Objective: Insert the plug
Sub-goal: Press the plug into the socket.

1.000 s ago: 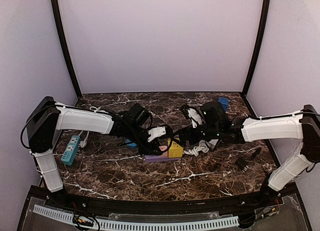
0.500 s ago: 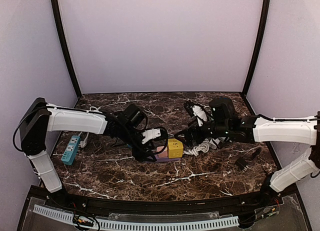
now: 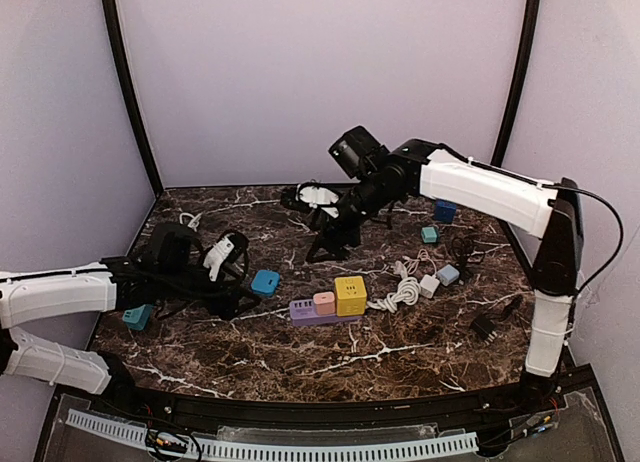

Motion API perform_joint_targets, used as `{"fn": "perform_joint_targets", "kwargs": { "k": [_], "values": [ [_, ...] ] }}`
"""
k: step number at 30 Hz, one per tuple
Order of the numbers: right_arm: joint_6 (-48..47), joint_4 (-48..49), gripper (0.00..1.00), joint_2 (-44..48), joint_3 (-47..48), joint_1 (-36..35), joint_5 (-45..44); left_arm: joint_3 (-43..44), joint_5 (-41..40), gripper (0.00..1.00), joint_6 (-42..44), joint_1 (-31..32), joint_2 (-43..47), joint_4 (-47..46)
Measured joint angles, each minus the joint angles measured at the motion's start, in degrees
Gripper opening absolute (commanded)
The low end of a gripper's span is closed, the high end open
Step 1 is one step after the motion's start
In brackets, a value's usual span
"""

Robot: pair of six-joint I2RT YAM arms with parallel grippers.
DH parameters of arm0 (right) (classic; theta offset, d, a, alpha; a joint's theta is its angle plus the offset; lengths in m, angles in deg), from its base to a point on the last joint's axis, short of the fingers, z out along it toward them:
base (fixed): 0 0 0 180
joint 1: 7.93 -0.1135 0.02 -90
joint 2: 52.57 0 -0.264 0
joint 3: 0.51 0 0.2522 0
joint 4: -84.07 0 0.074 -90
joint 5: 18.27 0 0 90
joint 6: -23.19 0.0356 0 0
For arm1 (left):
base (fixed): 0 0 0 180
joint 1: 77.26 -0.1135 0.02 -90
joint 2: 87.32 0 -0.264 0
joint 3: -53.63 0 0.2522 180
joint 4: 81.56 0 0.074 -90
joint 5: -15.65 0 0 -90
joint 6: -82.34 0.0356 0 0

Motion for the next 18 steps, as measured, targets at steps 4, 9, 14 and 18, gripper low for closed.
{"fn": "perform_joint_targets", "kwargs": {
  "k": [4, 9, 14, 18],
  "values": [
    [-2.4, -11.19, 0.82, -11.85, 11.32, -4.04, -5.25, -6.47, -1.42, 0.81, -5.84, -3.96, 8.02, -4.92],
    [-2.75, -20.63, 0.82, -18.49, 12.0, -9.68, -11.21, -13.77, -2.34, 0.81, -11.58, -6.4, 15.72, -9.97],
    [-1.68, -23.67, 0.69, -20.52, 14.99, -11.72, -17.94, -18.56, -2.84, 0.8, -14.38, -6.78, 18.56, -12.7],
    [-0.79, -24.52, 0.59, -21.31, 16.94, -11.26, -21.97, -19.3, -2.71, 0.78, -15.39, -7.02, 19.32, -14.05]
  ]
}}
